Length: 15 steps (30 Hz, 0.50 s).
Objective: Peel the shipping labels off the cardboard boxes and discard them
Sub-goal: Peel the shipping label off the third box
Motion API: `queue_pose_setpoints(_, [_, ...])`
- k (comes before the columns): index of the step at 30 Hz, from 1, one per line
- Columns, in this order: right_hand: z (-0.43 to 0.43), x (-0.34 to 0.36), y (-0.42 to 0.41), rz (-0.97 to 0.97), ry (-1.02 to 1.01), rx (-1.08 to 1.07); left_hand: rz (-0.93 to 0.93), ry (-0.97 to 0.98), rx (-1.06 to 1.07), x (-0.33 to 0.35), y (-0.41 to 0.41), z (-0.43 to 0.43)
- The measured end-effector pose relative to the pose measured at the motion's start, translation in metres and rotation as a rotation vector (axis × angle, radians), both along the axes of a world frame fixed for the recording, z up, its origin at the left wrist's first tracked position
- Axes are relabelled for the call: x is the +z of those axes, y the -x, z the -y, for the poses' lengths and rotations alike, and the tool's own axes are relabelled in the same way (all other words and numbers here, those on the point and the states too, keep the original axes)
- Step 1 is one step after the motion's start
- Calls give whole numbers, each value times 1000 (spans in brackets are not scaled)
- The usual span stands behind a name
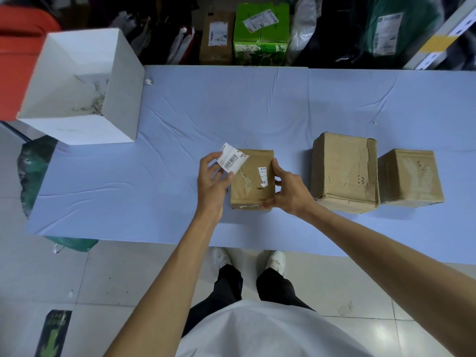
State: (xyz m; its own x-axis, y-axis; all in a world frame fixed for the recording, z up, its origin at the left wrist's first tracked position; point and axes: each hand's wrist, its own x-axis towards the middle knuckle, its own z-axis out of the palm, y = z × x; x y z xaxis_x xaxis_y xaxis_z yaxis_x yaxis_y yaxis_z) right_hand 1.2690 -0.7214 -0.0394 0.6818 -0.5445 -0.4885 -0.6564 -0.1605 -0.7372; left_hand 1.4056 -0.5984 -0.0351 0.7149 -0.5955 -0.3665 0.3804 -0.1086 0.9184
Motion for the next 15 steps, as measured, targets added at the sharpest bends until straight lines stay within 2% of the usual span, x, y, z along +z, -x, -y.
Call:
queue_pose_setpoints(3, [0,0,0,7,-4,-4,103,-17,-84,-4,4,-2])
queue_pose_setpoints(8, [0,3,1,56,-31,-19,28,5,-70,-11,11,3])
queue_pose_setpoints(15, [2,5,-3,81,-14,-68,108,-89,-61,-14,7,7])
